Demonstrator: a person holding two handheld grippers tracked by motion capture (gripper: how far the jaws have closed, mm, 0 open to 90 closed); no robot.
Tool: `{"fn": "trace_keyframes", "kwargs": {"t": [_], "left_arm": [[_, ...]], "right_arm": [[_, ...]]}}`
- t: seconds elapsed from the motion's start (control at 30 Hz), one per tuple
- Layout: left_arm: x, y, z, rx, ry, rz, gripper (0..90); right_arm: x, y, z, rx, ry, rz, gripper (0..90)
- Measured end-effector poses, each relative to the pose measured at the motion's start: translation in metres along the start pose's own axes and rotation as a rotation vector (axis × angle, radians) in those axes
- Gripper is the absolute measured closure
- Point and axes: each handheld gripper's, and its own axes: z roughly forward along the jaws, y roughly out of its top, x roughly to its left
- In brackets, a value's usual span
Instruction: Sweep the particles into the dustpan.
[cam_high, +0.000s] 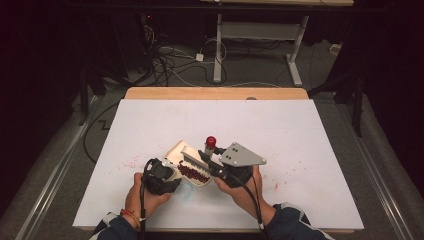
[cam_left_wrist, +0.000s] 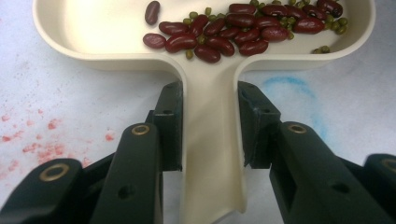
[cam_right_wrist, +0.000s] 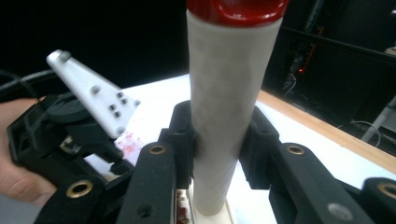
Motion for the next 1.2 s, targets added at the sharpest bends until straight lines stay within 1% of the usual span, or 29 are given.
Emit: {"fn": "trace_keyframes", "kwargs": {"t": [0.07,0.1,0.17,0.3,0.43,0.5,0.53,0.6,0.83,0.97,1.07,1.2], "left_arm": [[0.0,0.0,-0.001,-0.003,0.009,0.018,64.0],[0.0,-0.001,-0.001,-0.006,0.018,0.021,64.0],[0.002,-0.001,-0.002,-0.005,0.021,0.024,64.0],[0.005,-0.002,-0.002,-0.004,0.014,0.015,63.9],[0.007,-0.002,-0.002,-0.004,0.013,0.013,64.0],[0.008,-0.002,-0.002,-0.001,0.013,0.016,64.0],[0.008,-0.002,-0.002,0.0,0.011,0.017,64.0],[0.01,-0.002,-0.002,0.001,0.008,0.017,64.0],[0.011,-0.002,-0.005,-0.004,0.007,0.022,64.0],[0.012,-0.002,-0.007,-0.007,0.011,0.024,64.1],[0.013,-0.001,-0.007,-0.006,0.008,0.031,64.0],[0.014,-0.001,-0.005,-0.007,-0.002,0.025,64.0]], "right_arm": [[-0.008,0.001,-0.004,-0.007,-0.009,0.017,69.7],[-0.012,0.001,-0.006,-0.007,-0.012,0.024,69.7],[-0.019,0.002,-0.01,-0.009,-0.024,0.031,69.7],[-0.031,0.005,-0.018,-0.024,-0.044,0.039,69.7],[-0.039,0.005,-0.026,-0.018,-0.058,0.035,69.7],[-0.043,0.003,-0.029,-0.01,-0.065,0.046,69.7],[-0.045,0.002,-0.03,-0.003,-0.064,0.059,69.7],[-0.05,0.001,-0.034,0.0,-0.058,0.067,69.7],[-0.066,-0.003,-0.05,0.008,-0.091,0.065,69.7],[-0.078,-0.008,-0.057,0.017,-0.099,0.063,69.7],[-0.085,-0.011,-0.063,0.022,-0.113,0.065,69.7],[-0.094,-0.014,-0.071,0.024,-0.12,0.057,69.7]]}}
